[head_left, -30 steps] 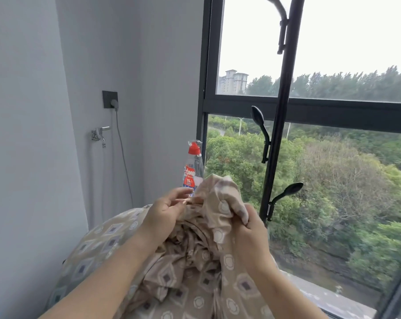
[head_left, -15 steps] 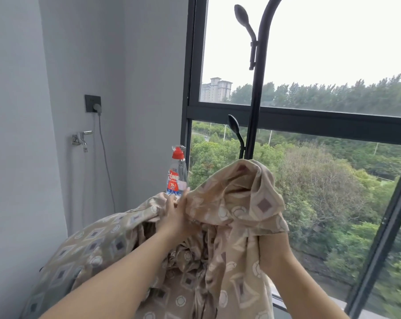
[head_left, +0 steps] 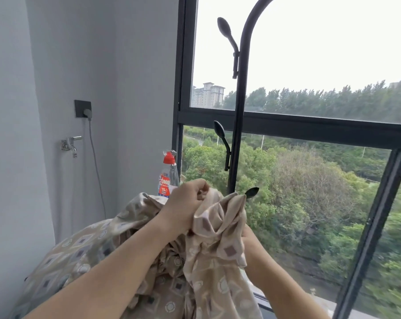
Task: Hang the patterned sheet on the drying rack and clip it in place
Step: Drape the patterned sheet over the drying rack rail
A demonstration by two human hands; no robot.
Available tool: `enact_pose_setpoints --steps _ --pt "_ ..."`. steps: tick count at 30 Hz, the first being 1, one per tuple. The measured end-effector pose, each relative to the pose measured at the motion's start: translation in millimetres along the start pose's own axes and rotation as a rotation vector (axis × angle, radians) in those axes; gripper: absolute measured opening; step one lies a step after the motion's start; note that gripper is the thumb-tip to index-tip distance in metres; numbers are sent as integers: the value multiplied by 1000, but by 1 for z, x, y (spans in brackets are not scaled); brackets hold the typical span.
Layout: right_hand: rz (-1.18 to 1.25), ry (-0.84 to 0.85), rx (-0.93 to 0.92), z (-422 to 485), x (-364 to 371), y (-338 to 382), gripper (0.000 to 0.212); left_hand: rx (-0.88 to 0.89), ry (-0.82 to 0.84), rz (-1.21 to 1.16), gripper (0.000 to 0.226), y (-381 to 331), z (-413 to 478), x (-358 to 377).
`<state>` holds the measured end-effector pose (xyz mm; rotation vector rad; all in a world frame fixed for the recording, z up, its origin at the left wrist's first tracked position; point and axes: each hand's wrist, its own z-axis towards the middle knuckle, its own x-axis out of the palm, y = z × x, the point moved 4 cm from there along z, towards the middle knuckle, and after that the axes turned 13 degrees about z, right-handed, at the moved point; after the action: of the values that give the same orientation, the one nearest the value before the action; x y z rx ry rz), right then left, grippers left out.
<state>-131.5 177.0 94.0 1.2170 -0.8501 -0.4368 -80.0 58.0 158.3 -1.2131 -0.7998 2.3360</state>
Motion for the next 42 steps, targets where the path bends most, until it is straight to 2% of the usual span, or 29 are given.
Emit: enact_pose_setpoints --steps 2,3,4,5,7,8,9,10,12,13,18,23,26,28,31,34,38,40,42 --pt "76 79 -58 3 1 5 20 42 -30 -61 8 -1 -3 -8" --pt "152 129 -95 -2 2 10 18 50 -33 -97 15 0 -5 -14" --pt "248 142 -135 -4 2 18 26 87 -43 -98 25 4 -4 -16" --pt "355 138 -144 -1 -1 20 32 100 -22 -14 40 6 -4 -18" --pt "432 102 -170 1 -4 29 22 74 72 175 73 21 0 -15" --pt "431 81 -169 4 -5 31 19 49 131 251 85 30 2 -10" --pt "442 72 -169 5 -7 33 26 13 175 343 90 39 3 -4" --pt "450 59 -174 6 -7 35 35 -15 202 421 82 50 7 1" --pt "452 47 -171 7 -6 41 27 -85 158 480 29 62 14 4" --pt "444 43 -159 8 -6 44 21 -136 113 425 8 65 17 2" --pt "354 -16 -241 16 -10 66 15 -280 -142 -94 21 42 31 -21" --pt "301 -107 -272 15 -2 78 19 -221 -122 -397 28 -9 41 -46" --pt "289 -40 -333 12 13 102 16 -92 -91 -557 30 -49 43 -65" --pt "262 17 -416 10 24 127 16 -3 -155 -551 30 -71 45 -81" --pt "154 1 -548 14 31 158 12 58 -280 -447 28 -80 51 -98" --pt "67 -77 -560 21 24 166 8 42 -242 -259 12 -79 48 -96" --pt "19 -111 -490 24 17 154 27 162 4 -281 68 -84 41 -82" --pt "-29 -52 -426 24 21 150 35 236 98 -331 82 -91 39 -74" --pt "-122 6 -365 24 25 145 23 276 72 -303 83 -93 43 -69"
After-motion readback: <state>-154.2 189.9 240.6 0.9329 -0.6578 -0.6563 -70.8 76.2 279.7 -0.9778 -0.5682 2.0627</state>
